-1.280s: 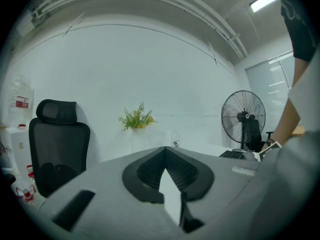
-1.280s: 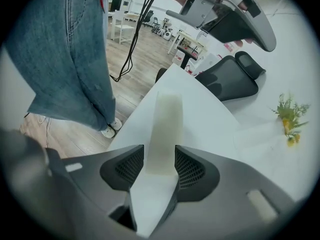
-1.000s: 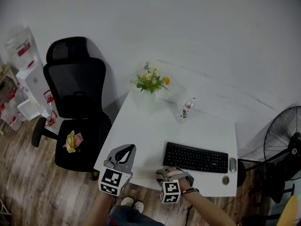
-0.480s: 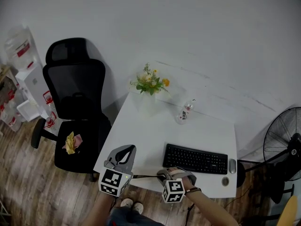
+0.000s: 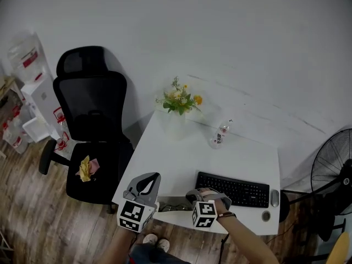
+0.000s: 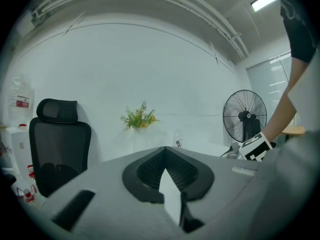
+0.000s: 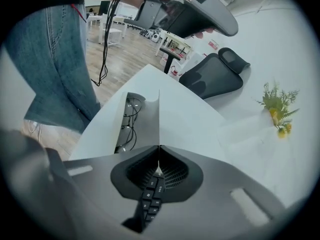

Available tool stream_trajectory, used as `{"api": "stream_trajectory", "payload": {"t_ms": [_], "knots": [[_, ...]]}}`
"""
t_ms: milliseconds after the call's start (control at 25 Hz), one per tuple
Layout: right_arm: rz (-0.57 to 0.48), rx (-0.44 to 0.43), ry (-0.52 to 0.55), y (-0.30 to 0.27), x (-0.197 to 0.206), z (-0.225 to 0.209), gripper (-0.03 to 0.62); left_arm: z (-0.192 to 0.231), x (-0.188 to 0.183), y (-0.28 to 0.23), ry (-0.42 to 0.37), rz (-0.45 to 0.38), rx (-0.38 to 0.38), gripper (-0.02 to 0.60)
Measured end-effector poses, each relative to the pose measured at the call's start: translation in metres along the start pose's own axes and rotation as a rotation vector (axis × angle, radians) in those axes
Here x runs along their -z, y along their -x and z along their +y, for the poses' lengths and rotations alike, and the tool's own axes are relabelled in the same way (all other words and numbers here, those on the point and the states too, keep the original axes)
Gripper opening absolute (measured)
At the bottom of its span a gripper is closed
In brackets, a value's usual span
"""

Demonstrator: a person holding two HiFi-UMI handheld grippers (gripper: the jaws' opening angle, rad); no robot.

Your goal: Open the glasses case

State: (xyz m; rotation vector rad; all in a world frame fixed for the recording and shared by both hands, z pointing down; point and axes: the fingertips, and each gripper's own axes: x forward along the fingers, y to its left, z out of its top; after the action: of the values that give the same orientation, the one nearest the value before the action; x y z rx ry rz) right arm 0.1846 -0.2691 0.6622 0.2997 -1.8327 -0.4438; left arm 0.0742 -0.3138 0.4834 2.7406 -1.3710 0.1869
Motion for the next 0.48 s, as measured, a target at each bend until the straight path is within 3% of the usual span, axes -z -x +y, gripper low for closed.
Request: {"api": "stream_trajectory", "payload": {"t_ms": [480], "knots": [[0.001,-0.017,-0.057,-0.017,0.005,-0.022,0.035,0.017,0.007,0.010,0.006,0.018,-0.034,0.008]]}}
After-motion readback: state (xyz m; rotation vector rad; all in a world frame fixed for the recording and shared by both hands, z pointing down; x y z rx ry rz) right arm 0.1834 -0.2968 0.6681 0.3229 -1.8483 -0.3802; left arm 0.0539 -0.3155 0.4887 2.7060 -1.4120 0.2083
